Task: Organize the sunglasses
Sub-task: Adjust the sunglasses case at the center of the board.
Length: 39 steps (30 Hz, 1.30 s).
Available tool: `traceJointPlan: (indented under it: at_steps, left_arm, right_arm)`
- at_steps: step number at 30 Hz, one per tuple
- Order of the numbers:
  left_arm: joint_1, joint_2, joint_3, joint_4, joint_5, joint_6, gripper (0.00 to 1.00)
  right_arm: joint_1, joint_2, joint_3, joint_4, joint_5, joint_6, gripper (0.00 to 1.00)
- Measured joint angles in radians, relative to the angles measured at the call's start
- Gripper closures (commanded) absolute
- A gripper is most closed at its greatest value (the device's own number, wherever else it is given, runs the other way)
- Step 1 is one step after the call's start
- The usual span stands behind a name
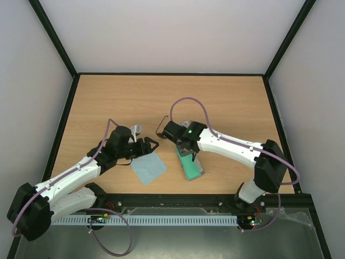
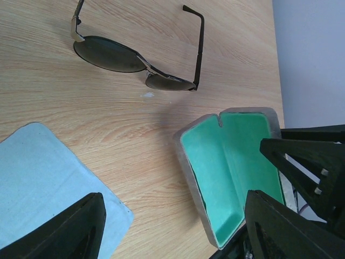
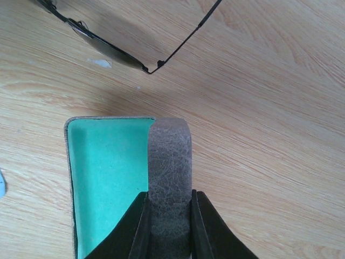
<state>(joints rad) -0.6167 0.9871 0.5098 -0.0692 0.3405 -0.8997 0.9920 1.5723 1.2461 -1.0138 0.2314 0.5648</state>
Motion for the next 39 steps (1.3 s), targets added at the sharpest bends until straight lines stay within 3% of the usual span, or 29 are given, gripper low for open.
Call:
traceJointPlan:
  at_steps: [15, 27, 32, 35, 39]
  left_arm:
    - [0.0, -0.016, 0.0, -0.022, 0.0, 0.002, 0.26]
    - [0.0, -0.015, 0.0, -0.031, -0.001, 0.003, 0.26]
    - [0.0, -0.011, 0.0, -0.031, -0.001, 0.003, 0.26]
    - [0.0, -0.009, 0.0, -0.031, -0.001, 0.003, 0.26]
    - [0.0, -0.008, 0.0, -0.031, -0.001, 0.003, 0.26]
  right_arm:
    - [0.002, 0.217, 0.133, -0.001, 0.013, -0.147, 0.99]
    - [0.004, 0.272, 0.22, 0.062, 0.027, -0.224, 0.98]
    - [0.004, 0.317, 0.272, 0.091, 0.049, -0.253, 0.92]
    - [0.004, 0.331, 0.279, 0.108, 0.058, -0.265, 0.75]
    - [0.004, 0.331, 0.279, 0.111, 0.068, -0.261, 0.63]
